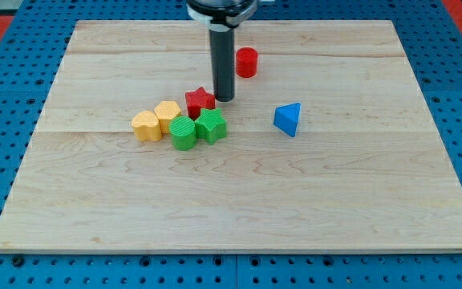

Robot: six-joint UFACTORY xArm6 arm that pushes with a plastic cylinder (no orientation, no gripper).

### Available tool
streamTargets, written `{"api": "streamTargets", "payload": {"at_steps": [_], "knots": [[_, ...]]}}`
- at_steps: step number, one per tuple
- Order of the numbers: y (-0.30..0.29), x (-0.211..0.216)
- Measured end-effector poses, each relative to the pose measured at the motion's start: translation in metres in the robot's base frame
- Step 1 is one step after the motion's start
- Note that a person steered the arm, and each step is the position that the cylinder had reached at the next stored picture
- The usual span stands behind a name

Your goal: Push the blue triangle slightly towards the left

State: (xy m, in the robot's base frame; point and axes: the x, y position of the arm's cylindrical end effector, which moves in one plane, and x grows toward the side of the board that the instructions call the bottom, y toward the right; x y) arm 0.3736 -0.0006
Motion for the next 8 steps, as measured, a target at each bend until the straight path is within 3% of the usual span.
{"api": "streamTargets", "payload": {"at_steps": [1,2,4,5,7,8], "knots": [[0.085,0.0],[0.157,0.029],[0.045,0.049],[0.064,-0.002],[-0.058,-0.028],[-0.056,-0.054]]}}
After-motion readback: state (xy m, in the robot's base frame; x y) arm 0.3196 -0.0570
